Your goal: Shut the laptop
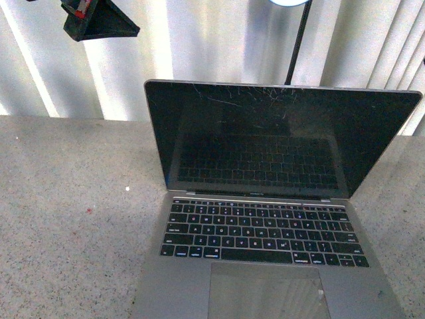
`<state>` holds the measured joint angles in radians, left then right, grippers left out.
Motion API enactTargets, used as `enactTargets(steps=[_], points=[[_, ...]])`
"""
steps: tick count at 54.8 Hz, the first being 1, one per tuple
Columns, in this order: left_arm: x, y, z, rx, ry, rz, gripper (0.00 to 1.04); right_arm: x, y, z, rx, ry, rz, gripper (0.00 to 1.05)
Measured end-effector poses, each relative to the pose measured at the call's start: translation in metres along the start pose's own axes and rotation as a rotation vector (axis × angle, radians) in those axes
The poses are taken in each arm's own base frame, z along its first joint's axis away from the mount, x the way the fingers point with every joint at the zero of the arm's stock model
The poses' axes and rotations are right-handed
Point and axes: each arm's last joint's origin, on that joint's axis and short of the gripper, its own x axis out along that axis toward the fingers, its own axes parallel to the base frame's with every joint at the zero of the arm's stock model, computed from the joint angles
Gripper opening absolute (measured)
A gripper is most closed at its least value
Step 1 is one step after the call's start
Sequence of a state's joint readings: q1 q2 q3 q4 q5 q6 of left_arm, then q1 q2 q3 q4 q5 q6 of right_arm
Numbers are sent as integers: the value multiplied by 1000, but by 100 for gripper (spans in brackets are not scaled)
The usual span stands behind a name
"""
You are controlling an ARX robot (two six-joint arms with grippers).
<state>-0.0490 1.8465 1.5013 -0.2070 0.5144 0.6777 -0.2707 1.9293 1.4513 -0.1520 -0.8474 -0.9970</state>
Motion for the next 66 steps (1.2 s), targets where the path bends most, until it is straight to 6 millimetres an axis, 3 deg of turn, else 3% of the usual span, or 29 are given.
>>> enactTargets(steps=[4, 20, 25, 33, 38, 43, 66], points=[[2, -1, -1, 1, 4, -6, 98, 6, 3, 5, -16, -8, 15, 96], [4, -1, -2, 16, 10, -13, 97, 23, 13, 26, -65, -46, 43, 57], [3, -1, -6, 14, 15, -15, 81, 21, 13, 35, -79, -65, 28, 37], [0, -5, -10, 1, 27, -56, 43, 19, 16, 40, -83, -72, 22, 2], [-1, -6, -9, 16, 21, -57, 20, 20, 19, 36, -67, -63, 34, 3], [-1, -9, -7, 33, 21, -66, 4, 20, 21, 34, -57, -55, 42, 3], [7, -30, -6, 121, 53, -132, 4, 27, 40, 26, -37, -23, 129, 3]])
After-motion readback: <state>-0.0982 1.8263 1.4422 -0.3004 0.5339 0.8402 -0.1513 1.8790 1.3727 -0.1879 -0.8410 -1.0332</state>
